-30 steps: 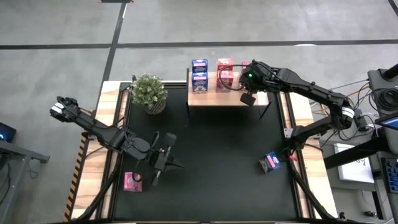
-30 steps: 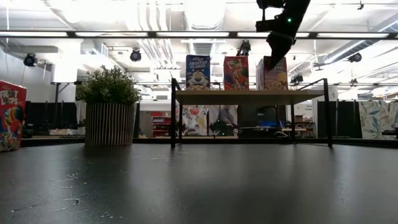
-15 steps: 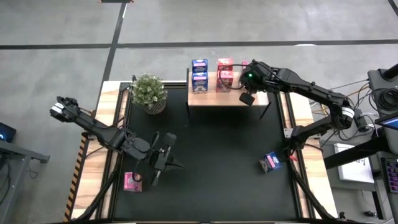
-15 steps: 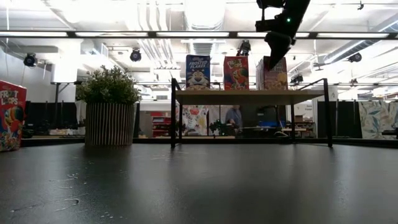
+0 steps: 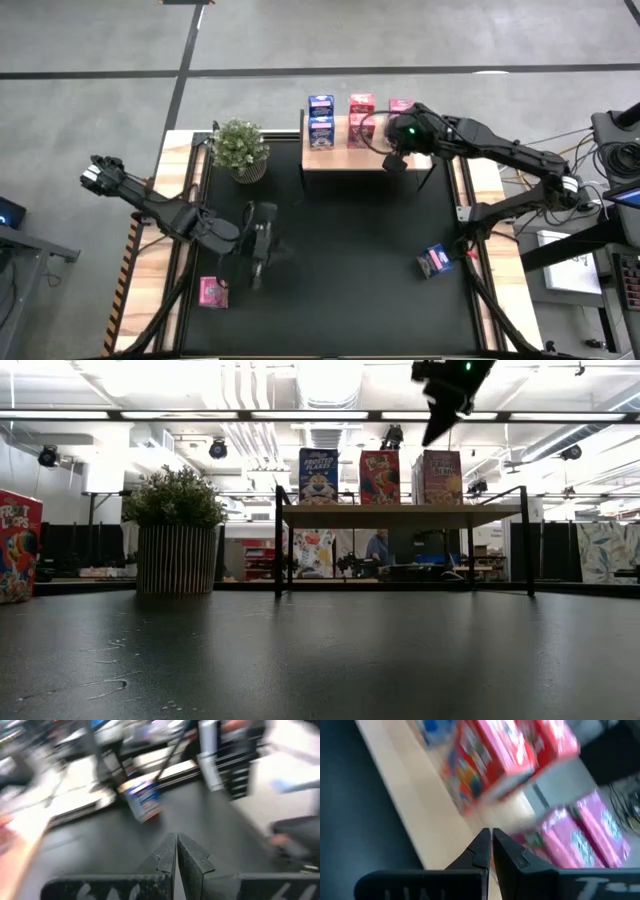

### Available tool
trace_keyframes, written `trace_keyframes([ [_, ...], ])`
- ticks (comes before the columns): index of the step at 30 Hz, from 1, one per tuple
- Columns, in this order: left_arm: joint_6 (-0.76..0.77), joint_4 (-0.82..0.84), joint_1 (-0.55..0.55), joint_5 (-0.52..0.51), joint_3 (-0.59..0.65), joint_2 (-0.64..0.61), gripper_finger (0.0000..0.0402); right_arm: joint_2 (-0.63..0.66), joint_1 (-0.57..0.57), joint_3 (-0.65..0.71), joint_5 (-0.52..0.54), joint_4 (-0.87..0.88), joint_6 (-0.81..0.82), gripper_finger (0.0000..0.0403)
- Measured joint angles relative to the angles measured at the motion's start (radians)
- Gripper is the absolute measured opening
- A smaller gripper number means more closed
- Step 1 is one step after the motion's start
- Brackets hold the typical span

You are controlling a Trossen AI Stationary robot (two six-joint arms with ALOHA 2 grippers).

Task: Stack cereal on shelf
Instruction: Put the right purple cereal box on the shelf, then put the red cereal box on the shelf and align it with the other red cereal box on the shelf

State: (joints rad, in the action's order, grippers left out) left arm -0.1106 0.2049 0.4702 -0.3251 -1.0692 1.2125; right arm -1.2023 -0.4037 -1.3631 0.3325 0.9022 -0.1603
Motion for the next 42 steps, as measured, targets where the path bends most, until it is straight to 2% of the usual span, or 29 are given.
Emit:
trace_keyframes([
  [3, 0.077, 0.150, -0.010, -0.162, -0.066, 0.000, 0.0000, 0.040, 0.074, 0.025, 0.000, -0.073, 0.021, 0.0009],
  [5, 0.156, 0.257, -0.029, -0.210, -0.110, 0.000, 0.0000, 0.070, 0.132, 0.058, 0.000, -0.128, 0.030, 0.0009],
  [13, 0.524, 0.631, -0.147, -0.211, -0.220, 0.000, 0.0000, 0.149, 0.359, 0.233, 0.007, -0.363, 0.032, 0.0009],
  [15, 0.600, 0.694, -0.195, -0.174, -0.223, 0.000, 0.0000, 0.162, 0.405, 0.278, 0.008, -0.414, 0.032, 0.0009],
  [18, 0.727, 0.770, -0.286, -0.017, -0.210, 0.000, 0.0000, 0.177, 0.466, 0.339, 0.013, -0.473, 0.029, 0.0009],
  [20, 0.829, 0.816, -0.337, 0.078, -0.190, 0.000, 0.0000, 0.187, 0.503, 0.375, 0.050, -0.504, 0.028, 0.0009],
  [23, 1.017, 0.881, -0.374, 0.157, -0.153, 0.000, 0.0000, 0.200, 0.555, 0.422, 0.144, -0.551, 0.027, 0.0009],
  [26, 1.212, 0.972, -0.360, 0.208, -0.125, 0.000, 0.0000, 0.206, 0.598, 0.470, 0.193, -0.599, 0.029, 0.0009],
  [32, 1.486, 1.082, -0.246, 0.231, -0.082, -0.012, 0.0020, 0.205, 0.650, 0.572, 0.192, -0.792, -0.033, 0.0009],
  [35, 1.565, 1.131, -0.198, 0.229, -0.080, -0.015, 0.0049, 0.205, 0.658, 0.597, 0.192, -0.832, -0.050, 0.0009],
  [40, 1.702, 1.369, -0.157, 0.161, -0.080, -0.022, 0.0122, 0.200, 0.660, 0.603, 0.187, -0.834, -0.049, 0.0009],
  [42, 1.720, 1.358, -0.155, 0.114, -0.066, -0.039, 0.0154, 0.197, 0.660, 0.604, 0.186, -0.833, -0.049, 0.0009],
])
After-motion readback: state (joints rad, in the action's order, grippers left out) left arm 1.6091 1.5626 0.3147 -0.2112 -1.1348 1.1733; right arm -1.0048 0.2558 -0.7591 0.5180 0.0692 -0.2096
